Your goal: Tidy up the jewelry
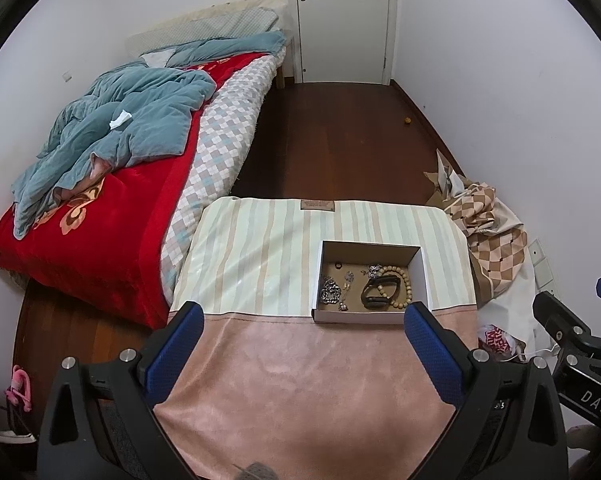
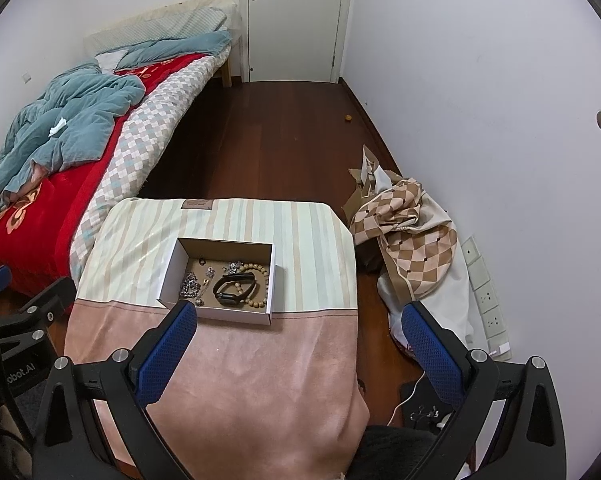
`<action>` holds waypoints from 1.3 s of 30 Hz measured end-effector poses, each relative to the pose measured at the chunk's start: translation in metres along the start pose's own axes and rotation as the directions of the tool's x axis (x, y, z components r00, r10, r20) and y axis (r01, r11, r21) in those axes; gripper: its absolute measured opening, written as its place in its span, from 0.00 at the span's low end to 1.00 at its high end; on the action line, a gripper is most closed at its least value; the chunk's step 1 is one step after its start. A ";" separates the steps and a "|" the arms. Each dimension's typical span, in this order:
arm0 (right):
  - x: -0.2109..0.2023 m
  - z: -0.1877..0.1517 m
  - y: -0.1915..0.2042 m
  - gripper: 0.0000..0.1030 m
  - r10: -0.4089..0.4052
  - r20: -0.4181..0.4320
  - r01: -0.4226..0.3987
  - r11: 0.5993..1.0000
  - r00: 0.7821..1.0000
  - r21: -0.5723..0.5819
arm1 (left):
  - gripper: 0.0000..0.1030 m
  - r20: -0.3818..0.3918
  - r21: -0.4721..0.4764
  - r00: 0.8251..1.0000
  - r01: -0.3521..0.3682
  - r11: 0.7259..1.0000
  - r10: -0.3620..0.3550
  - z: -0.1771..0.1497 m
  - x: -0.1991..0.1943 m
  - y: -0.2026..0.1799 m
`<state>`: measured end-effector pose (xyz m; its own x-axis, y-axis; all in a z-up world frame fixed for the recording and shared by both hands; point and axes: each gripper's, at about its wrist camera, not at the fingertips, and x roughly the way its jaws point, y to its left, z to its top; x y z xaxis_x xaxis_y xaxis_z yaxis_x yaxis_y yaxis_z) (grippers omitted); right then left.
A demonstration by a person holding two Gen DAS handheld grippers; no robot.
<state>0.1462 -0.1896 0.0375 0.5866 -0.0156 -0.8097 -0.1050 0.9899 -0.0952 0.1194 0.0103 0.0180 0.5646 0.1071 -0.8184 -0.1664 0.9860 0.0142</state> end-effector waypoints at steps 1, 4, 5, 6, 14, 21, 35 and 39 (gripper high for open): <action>0.000 0.000 0.000 1.00 0.002 0.000 -0.002 1.000 1.000 0.000 | 0.99 -0.001 0.001 1.000 -0.001 1.000 0.001 -0.001 0.000 0.000; -0.001 0.000 -0.001 1.00 0.004 -0.001 -0.004 1.000 1.000 -0.001 | 0.99 0.001 -0.004 1.000 -0.007 1.000 0.007 -0.003 -0.002 0.001; -0.001 0.000 -0.001 1.00 0.006 -0.001 -0.006 1.000 1.000 -0.001 | 0.99 0.000 -0.004 1.000 -0.006 1.000 0.006 -0.004 -0.002 0.000; -0.001 0.000 -0.001 1.00 0.006 -0.002 -0.006 1.000 1.000 0.000 | 0.99 -0.001 -0.002 1.000 -0.007 1.000 0.007 -0.004 -0.002 0.001; -0.003 -0.001 0.000 1.00 0.007 -0.003 -0.007 1.000 1.000 -0.006 | 0.99 -0.003 -0.003 1.000 -0.006 1.000 0.006 -0.007 -0.004 0.001; -0.004 -0.002 0.001 1.00 0.009 -0.002 -0.009 1.000 1.000 -0.006 | 0.99 0.002 0.000 1.000 -0.007 1.000 0.007 -0.010 -0.004 -0.001; -0.006 -0.004 0.000 1.00 0.014 0.001 -0.014 1.000 1.000 -0.001 | 1.00 0.019 0.000 1.000 -0.004 1.000 0.004 -0.009 -0.012 -0.004; -0.009 -0.004 -0.002 1.00 0.015 0.006 -0.015 1.000 1.000 0.001 | 1.00 0.020 0.000 1.000 -0.007 1.000 0.007 -0.008 -0.012 -0.003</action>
<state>0.1378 -0.1925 0.0429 0.5896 0.0000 -0.8077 -0.1129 0.9902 -0.0824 0.1071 0.0047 0.0234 0.5796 0.1168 -0.8065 -0.1702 0.9852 0.0204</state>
